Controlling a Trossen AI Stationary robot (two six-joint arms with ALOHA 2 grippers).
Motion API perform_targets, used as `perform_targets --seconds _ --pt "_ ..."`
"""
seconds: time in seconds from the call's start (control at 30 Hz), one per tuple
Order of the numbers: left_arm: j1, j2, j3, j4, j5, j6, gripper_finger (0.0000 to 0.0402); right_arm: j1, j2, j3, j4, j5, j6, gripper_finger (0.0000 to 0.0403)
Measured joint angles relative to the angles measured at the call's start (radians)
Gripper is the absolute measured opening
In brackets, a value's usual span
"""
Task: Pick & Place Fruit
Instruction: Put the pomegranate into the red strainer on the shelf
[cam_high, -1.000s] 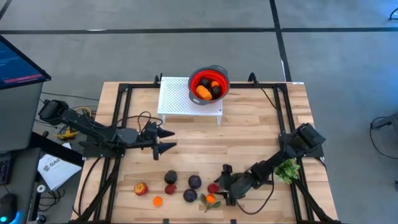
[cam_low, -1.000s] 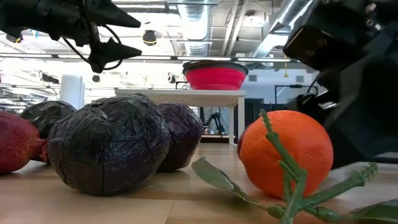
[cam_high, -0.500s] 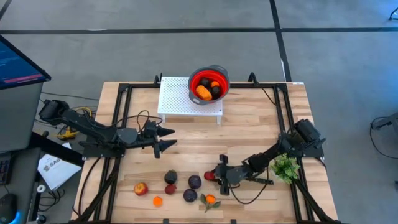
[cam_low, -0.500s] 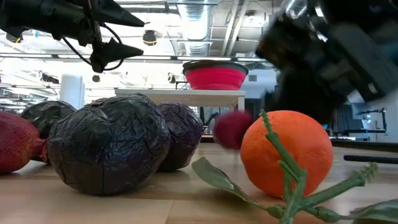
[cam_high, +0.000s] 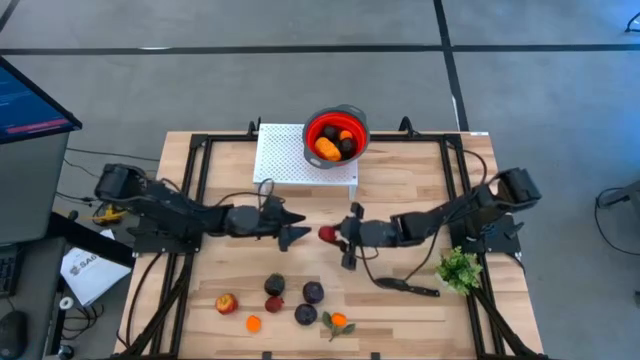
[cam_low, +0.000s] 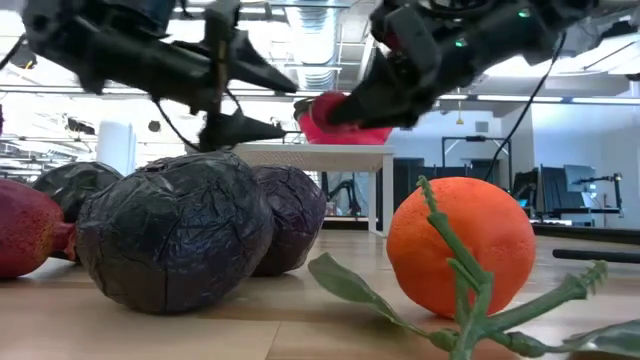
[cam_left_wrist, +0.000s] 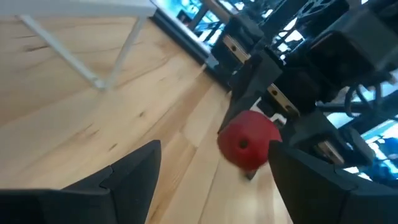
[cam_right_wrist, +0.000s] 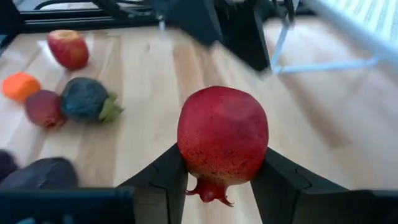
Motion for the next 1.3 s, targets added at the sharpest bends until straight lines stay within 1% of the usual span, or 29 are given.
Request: perform_targets --seconds 0.1,0.2,0.37,0.47,0.57,0.7,0.83,1.17,1.23,1.3 --pt "0.055 0.055 0.022 0.065 0.099 -0.001 0.0294 -0.022 0.001 0.028 -0.016 0.000 -0.042 0.0142" --pt "0.106 0.077 0.040 0.070 0.172 -0.002 0.0309 -0.049 0.002 0.034 -0.034 0.001 -0.045 0.0149" --pt "0.158 0.095 0.066 0.071 0.198 0.000 0.0332 -0.088 0.001 0.034 -0.029 0.002 -0.046 0.0151" --pt "0.179 0.095 0.079 0.071 0.237 0.001 0.0336 -0.103 0.001 0.036 -0.029 0.001 -0.046 0.0149" --pt "0.189 0.096 0.080 0.064 0.249 0.002 0.0335 -0.114 0.001 0.036 -0.015 0.001 -0.067 0.0150" --pt "0.190 0.116 0.081 0.078 0.248 0.001 0.0323 -0.126 0.002 0.036 -0.010 0.000 -0.072 0.0152" --pt "0.190 0.122 0.081 0.086 0.247 0.000 0.0303 -0.126 0.003 0.035 -0.010 0.000 -0.072 0.0151" --pt "0.189 0.123 0.080 0.117 0.247 -0.018 0.0233 -0.126 0.002 0.035 0.006 0.000 -0.071 0.0167" --pt "0.189 0.123 0.080 0.117 0.246 -0.024 0.0231 -0.128 0.002 0.035 0.007 0.002 -0.071 0.0165" --pt "0.189 0.123 0.080 0.116 0.244 -0.026 0.0239 -0.133 0.002 0.035 0.008 0.002 -0.071 0.0161"
